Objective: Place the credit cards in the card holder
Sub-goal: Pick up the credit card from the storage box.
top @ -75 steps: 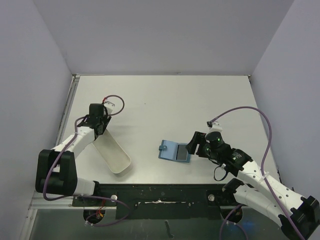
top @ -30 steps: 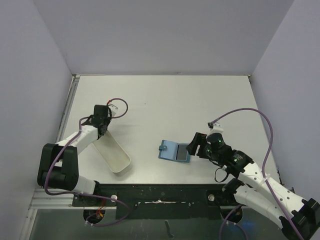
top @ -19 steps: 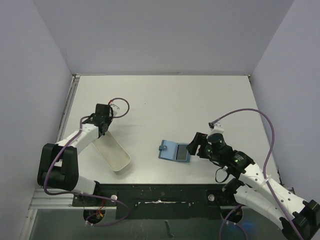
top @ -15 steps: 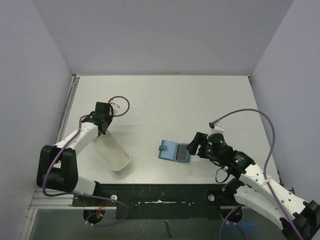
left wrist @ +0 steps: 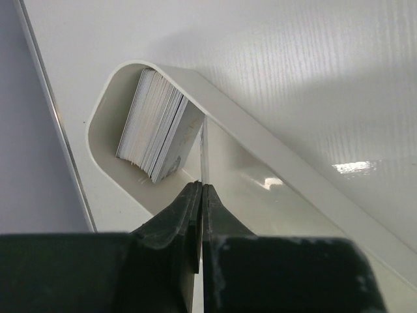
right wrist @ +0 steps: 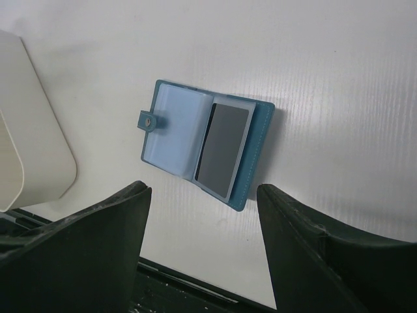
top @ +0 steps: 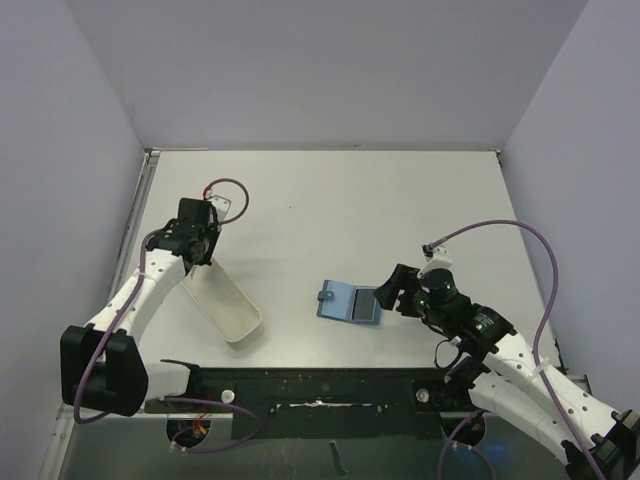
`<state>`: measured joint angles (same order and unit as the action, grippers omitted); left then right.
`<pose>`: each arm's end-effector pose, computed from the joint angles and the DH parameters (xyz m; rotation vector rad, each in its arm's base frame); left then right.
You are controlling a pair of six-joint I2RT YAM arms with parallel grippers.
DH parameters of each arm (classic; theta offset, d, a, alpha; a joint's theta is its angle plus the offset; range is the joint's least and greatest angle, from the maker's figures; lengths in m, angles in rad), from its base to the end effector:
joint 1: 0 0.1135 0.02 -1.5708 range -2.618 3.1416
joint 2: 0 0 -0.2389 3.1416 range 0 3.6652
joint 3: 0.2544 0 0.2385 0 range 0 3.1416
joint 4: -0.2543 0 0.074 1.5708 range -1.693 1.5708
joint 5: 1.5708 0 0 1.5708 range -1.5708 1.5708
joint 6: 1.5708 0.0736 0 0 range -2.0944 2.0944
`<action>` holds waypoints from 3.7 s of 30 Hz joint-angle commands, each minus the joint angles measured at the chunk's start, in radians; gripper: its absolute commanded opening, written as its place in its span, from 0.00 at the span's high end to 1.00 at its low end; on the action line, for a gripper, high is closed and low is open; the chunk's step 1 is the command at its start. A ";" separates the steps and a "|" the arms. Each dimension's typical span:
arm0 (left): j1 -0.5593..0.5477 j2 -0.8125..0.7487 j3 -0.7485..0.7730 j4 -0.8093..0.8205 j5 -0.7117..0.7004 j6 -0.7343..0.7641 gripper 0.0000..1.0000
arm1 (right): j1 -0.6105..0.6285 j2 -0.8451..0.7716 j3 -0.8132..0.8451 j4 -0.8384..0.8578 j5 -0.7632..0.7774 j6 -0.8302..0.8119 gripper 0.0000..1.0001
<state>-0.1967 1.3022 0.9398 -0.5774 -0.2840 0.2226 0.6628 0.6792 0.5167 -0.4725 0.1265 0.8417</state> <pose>0.2777 -0.0343 0.2013 0.4048 2.4609 0.3667 0.1555 0.1096 0.1983 0.2774 2.2726 0.6844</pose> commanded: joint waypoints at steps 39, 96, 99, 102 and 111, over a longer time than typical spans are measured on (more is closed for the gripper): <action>-0.003 -0.505 -0.243 0.681 0.981 -1.000 1.00 | 0.092 0.508 0.230 1.025 -0.420 0.184 0.28; -0.407 -0.224 -0.404 1.060 0.817 -1.159 0.76 | 0.072 0.143 -0.071 0.743 -0.335 0.164 1.00; -0.407 -0.238 -0.375 0.929 0.744 -1.094 0.63 | 0.072 0.126 -0.067 0.666 -0.300 0.144 1.00; -0.412 -0.239 -0.357 0.848 0.664 -1.053 0.59 | 0.069 0.107 -0.048 0.557 -0.232 0.108 1.00; -0.479 -0.132 -0.312 0.740 0.504 -0.955 0.63 | -0.067 0.159 -0.004 0.351 -0.258 0.011 1.00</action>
<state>-0.6418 1.1213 0.5671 0.1902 0.3107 -0.8001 0.6647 0.8135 0.4667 -0.0631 -0.1047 0.9054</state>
